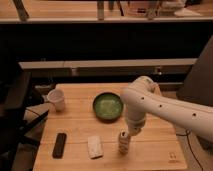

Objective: Knock the bottle over

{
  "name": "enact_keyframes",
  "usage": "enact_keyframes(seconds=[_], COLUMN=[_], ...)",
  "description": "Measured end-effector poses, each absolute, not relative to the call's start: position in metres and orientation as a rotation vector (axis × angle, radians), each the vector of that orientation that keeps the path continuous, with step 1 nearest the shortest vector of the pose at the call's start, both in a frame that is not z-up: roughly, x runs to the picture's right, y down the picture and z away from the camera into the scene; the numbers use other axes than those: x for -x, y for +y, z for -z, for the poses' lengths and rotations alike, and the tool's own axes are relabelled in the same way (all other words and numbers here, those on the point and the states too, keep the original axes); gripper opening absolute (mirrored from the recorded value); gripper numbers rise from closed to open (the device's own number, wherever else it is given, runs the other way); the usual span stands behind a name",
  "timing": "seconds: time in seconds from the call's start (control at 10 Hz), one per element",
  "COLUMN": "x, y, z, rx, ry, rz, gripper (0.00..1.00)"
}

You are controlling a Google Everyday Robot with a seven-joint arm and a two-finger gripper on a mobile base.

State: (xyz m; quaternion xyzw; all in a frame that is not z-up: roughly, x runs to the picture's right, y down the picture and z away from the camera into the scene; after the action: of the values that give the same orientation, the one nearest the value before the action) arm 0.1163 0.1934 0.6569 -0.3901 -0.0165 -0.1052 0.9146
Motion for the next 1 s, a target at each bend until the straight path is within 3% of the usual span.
enact_keyframes(seconds=[1.0], x=[-0.065], y=[0.195], z=[-0.646], rx=[0.797], ry=[-0.042], rz=[0.316], gripper=[0.00])
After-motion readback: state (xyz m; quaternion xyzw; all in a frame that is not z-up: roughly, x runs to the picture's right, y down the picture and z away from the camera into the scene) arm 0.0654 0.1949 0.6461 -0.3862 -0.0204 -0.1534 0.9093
